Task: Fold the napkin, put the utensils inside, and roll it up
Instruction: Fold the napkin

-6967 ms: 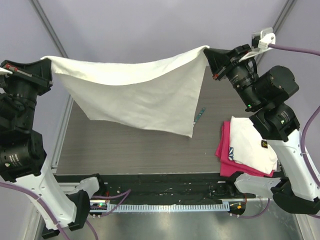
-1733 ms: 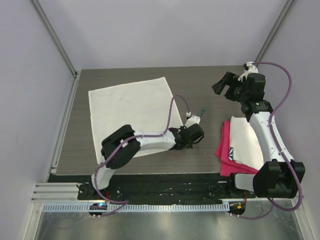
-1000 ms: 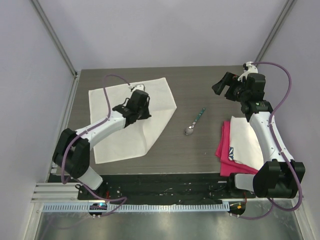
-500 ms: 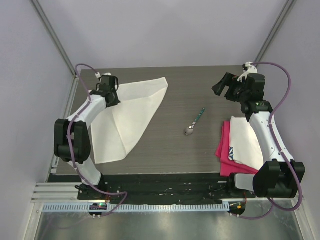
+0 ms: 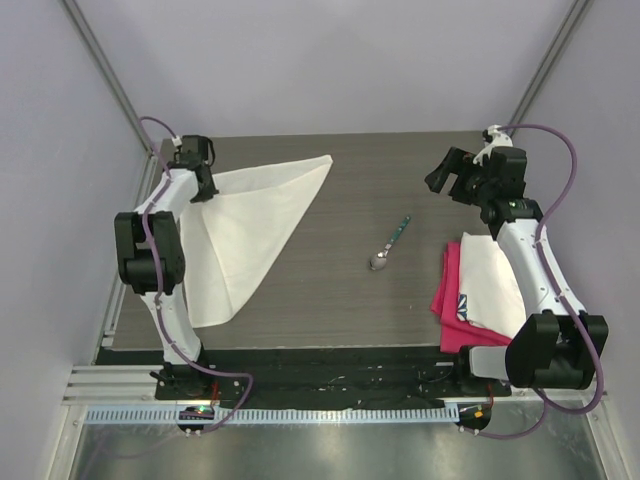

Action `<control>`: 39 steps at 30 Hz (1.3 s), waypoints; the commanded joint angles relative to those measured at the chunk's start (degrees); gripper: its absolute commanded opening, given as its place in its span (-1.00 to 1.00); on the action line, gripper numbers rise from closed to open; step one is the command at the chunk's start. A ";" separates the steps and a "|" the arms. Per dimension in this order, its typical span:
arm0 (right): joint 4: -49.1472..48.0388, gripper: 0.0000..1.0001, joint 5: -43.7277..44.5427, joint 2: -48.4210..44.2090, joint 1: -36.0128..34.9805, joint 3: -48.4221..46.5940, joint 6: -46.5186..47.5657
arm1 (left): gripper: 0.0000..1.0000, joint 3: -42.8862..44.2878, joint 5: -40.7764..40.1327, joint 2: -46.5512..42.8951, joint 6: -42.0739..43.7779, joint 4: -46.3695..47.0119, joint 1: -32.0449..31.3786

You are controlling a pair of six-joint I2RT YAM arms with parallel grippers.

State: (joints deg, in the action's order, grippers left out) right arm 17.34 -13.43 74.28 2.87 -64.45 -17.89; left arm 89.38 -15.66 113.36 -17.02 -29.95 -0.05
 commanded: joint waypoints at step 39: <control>-0.47 0.89 1.48 4.12 0.46 -3.58 1.63 | -1.00 34.97 2.56 18.65 7.70 -9.50 9.98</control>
State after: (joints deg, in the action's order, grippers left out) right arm 18.09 -12.51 78.08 3.11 -65.21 -16.84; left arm 119.39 -13.87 132.66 -10.83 -38.52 8.54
